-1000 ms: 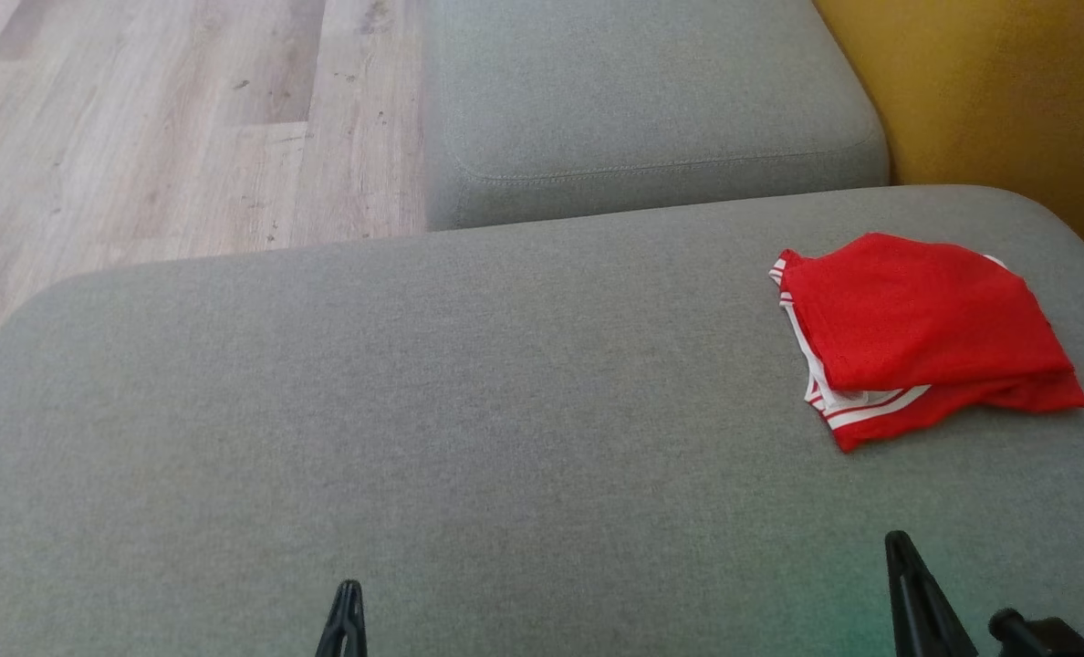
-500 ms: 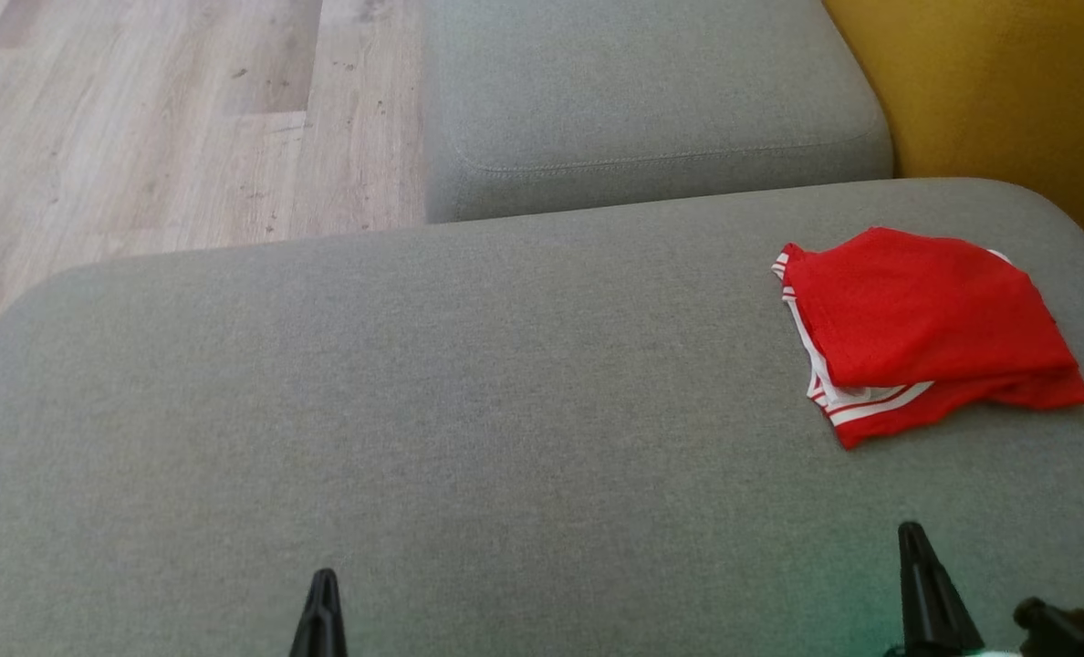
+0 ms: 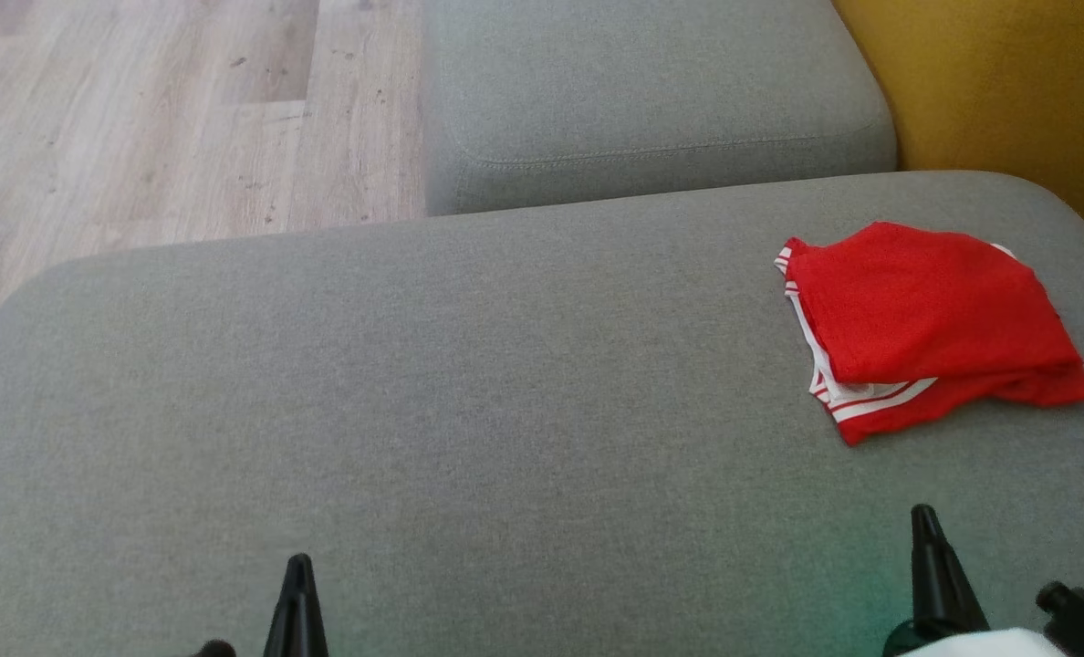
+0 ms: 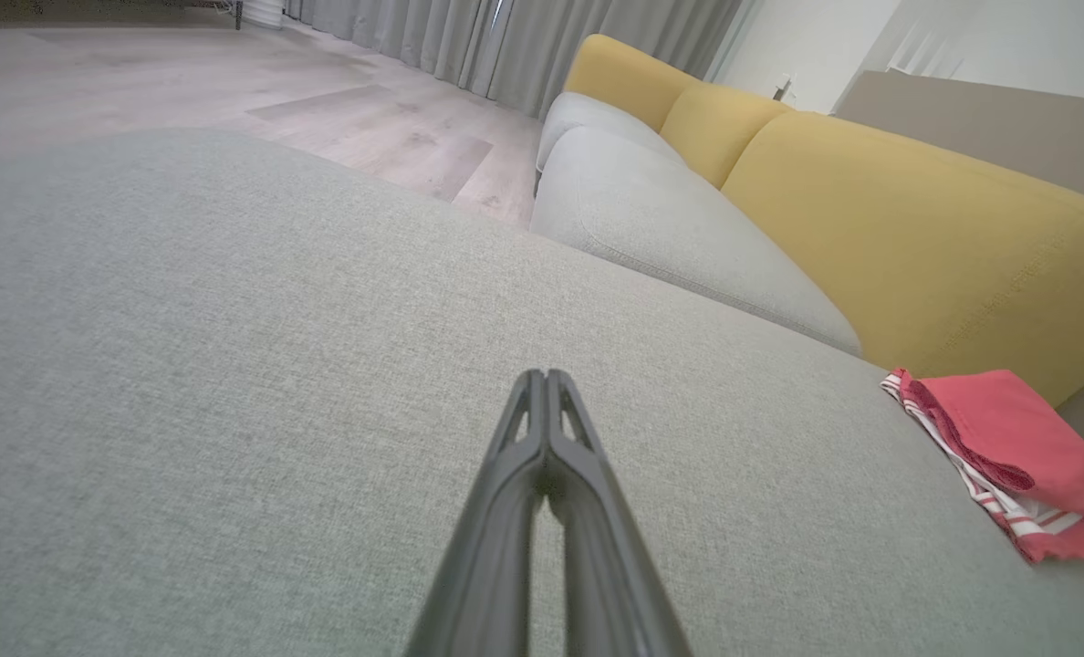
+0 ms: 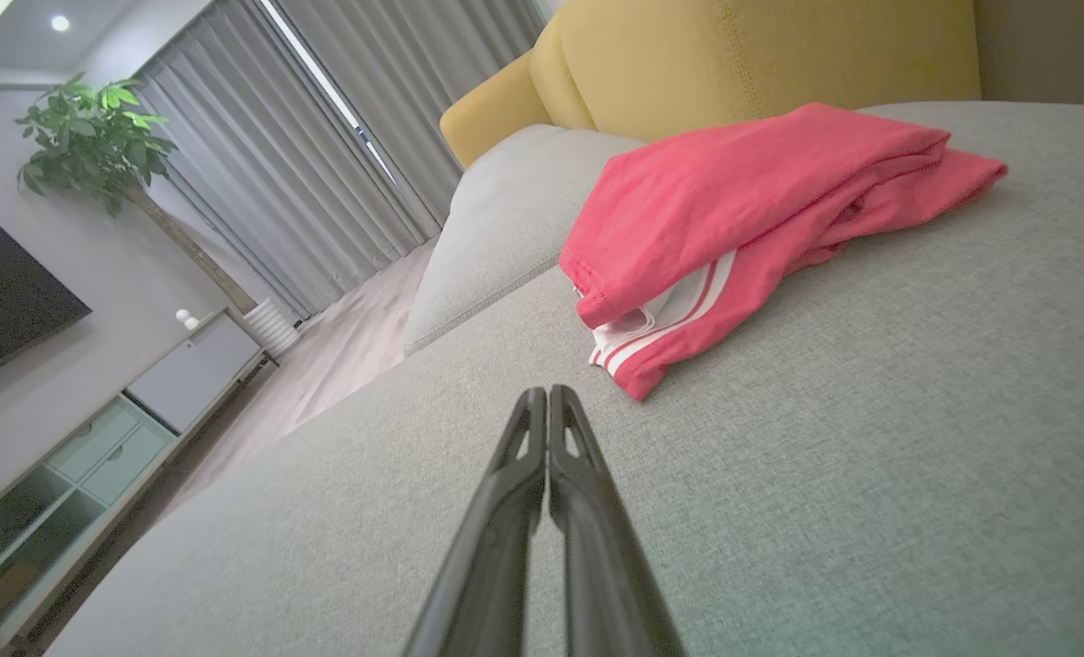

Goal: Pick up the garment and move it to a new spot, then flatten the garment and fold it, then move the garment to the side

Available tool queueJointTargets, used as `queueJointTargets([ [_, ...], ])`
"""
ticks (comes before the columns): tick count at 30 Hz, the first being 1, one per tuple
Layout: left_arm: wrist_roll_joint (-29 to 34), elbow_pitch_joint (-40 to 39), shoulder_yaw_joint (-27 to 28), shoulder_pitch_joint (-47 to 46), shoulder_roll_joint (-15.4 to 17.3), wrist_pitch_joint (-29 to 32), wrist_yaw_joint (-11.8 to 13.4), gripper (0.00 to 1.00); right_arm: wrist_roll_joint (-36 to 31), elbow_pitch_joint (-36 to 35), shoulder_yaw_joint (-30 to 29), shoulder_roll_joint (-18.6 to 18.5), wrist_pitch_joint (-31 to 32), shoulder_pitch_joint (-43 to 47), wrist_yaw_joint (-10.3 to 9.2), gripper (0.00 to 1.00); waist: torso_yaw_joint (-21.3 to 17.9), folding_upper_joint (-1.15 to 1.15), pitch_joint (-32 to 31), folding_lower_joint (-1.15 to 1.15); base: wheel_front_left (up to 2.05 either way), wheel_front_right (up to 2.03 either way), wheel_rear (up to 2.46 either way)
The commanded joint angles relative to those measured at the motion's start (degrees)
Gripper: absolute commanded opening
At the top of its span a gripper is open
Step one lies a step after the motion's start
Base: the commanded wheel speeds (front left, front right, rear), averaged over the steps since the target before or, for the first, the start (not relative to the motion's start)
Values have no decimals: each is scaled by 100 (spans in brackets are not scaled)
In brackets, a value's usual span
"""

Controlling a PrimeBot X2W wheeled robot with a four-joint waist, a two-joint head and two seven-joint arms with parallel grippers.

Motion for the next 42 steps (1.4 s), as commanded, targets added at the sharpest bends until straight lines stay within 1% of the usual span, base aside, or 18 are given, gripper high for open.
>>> queueJointTargets([
  [1, -134, -128, 126, -269, 56, 15, -31, 0, 144, -164, -12, -110, 40, -331, -1, 0, 1, 0, 4, 0, 0, 0, 0],
  [21, -1624, 35, 466, -649, 87, 317, -326, 0, 1572, -68, -103, -149, 350, -684, -2, 0, 13, 0, 113, 0, 0, 0, 0],
  [40, -2951, 197, 798, -997, 97, 612, -592, 0, 2846, 22, -207, -168, 650, -1005, -3, 0, 24, 0, 212, 0, 0, 0, 0],
  [42, -3021, 206, 816, -1015, 97, 628, -606, 0, 2912, 27, -213, -168, 666, -1022, -3, 0, 25, 0, 217, 0, 0, 0, 0],
])
